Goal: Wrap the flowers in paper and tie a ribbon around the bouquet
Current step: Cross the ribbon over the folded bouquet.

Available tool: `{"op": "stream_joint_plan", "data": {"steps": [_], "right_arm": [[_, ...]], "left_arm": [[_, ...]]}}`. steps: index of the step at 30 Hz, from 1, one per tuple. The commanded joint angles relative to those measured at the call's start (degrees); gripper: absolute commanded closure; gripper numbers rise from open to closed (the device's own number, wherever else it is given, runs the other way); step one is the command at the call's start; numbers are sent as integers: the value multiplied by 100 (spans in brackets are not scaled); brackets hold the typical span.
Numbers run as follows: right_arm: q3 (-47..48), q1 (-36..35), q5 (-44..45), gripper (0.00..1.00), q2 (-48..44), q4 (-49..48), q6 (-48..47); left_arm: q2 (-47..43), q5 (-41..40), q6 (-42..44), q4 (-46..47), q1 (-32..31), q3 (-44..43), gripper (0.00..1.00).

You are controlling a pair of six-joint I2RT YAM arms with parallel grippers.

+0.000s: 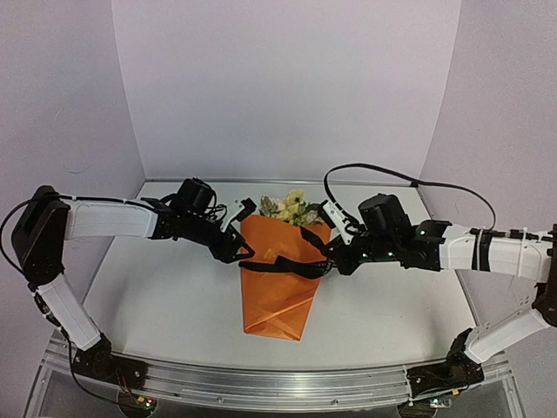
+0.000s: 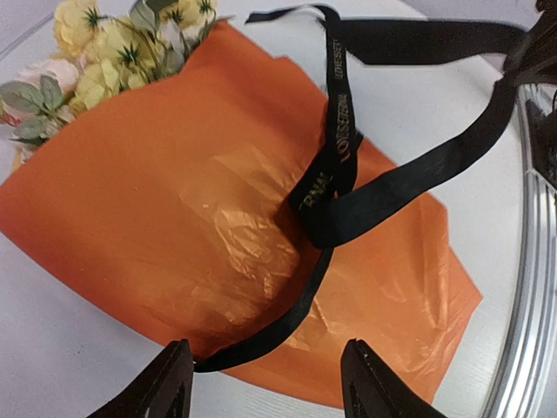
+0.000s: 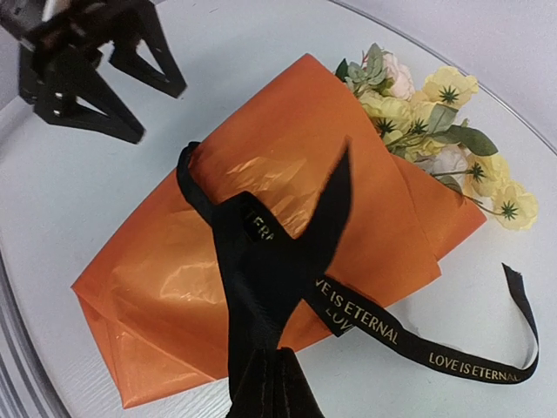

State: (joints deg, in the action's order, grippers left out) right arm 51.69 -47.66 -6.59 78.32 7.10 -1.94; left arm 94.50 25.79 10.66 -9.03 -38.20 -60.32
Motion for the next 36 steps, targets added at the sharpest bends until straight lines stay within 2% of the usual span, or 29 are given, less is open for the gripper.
{"op": "stream_joint_plan", "data": {"steps": [1,7,15,18,22,25,29,36], "right_arm": [[418,33,-493,100,110,649,85],[488,62,-711,100,273,658,648],[635,310,-583,100,364,415,849],[669,498,-690,100,458,182,1047],[772,565,-1009,100,537,-23,1108],[879,565,-1592,100,583,-65,1104],[961,565,-2565,100,758,-137,1113],[996,563,-3836,100,1313,-621,1813]], "left_arm": [[491,14,508,-283,5,-636,38],[859,232,630,-473,-16,-793,37],[1192,-30,713,-389,-197,-861,36],[1298,-104,718,-389,-288,-934,39],[1371,-165,676,-401,-317,-1013,54],[1387,-194,634,-408,-324,-1052,78],[1345,-153,535,-319,-285,-1052,97],[1206,318,307,-99,-76,-1012,100]]}}
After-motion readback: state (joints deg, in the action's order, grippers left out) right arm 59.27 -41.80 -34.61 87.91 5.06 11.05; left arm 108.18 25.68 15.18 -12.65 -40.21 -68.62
